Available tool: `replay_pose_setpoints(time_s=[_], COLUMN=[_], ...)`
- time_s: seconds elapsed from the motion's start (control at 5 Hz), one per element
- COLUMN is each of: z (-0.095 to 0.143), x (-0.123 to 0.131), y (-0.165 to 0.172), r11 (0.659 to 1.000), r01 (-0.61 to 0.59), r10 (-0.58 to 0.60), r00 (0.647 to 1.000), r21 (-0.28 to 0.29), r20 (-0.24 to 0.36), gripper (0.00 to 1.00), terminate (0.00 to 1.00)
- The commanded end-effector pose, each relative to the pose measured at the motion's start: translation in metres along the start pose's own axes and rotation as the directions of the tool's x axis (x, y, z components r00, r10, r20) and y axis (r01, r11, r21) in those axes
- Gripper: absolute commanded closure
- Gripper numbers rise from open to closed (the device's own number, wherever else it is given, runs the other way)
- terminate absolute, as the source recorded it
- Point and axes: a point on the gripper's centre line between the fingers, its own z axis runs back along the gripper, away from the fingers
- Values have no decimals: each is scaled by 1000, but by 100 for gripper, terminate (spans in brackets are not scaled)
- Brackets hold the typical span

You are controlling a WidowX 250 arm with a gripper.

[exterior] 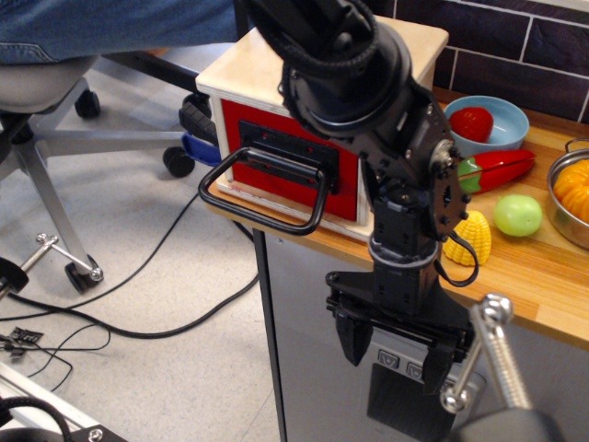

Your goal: Open drawer of box

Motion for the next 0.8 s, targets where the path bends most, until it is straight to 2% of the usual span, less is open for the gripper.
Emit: replay_pose_setpoints(time_s=[0.0,0.2,0.4,0.6], z=[0,43,82,111], x=[0,7,10,17], y=[0,14,29,56], r11=[1000,992,984,984], r01=[0,68,82,77], r10=[0,-67,-76,-56], r00=[1000,998,996,990], r21=[0,-110,-155,-159], r20=[0,12,49,133], gripper=[0,0,0,0], terminate=[0,0,0,0])
